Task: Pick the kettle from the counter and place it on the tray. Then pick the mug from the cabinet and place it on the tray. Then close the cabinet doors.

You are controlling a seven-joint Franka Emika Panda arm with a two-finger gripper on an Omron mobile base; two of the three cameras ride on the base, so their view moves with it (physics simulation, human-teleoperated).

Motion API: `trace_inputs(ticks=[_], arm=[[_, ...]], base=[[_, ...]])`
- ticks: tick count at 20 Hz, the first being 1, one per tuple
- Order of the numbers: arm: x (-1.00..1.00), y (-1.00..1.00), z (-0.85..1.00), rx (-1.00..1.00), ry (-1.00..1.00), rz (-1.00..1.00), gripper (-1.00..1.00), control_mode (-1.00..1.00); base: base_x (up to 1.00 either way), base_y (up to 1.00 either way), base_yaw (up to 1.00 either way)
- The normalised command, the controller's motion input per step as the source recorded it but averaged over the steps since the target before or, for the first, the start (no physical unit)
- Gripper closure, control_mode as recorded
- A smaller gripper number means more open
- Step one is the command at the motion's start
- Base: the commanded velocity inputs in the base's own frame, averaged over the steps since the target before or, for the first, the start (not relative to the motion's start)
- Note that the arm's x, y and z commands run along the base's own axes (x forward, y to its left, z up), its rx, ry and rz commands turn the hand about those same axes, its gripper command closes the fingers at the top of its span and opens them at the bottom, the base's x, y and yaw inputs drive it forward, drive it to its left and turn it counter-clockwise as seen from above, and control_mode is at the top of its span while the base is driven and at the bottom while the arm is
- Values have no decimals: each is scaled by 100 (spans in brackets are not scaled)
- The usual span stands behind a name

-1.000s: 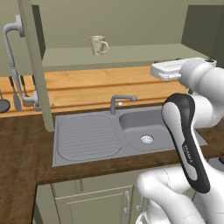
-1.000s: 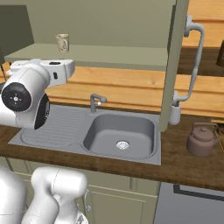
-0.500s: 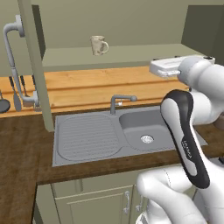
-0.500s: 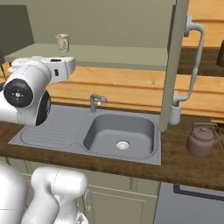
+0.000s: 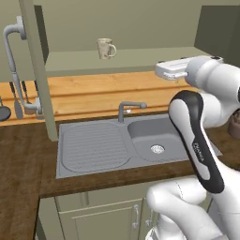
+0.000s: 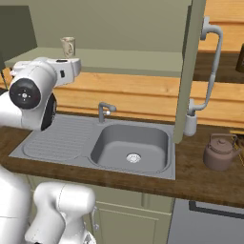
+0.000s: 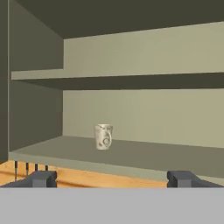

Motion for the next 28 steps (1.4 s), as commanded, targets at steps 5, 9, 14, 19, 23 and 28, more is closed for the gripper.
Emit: trace_inputs(ticks=[5, 9, 14, 19, 23, 28], arm=[[16, 0, -2, 0, 1, 12, -100, -100], [24, 0, 0, 0, 0, 15, -100, -100], [6, -11, 0, 0, 0, 7, -100, -100], [19, -22, 0, 0, 2, 3, -100, -100], [29, -37, 0, 3, 7, 0, -100, -100], [44, -23, 0, 4, 10, 0, -100, -100]], base=[[0, 0, 0], [0, 0, 0], [0, 0, 0], [0, 0, 0], [0, 0, 0], [0, 0, 0]])
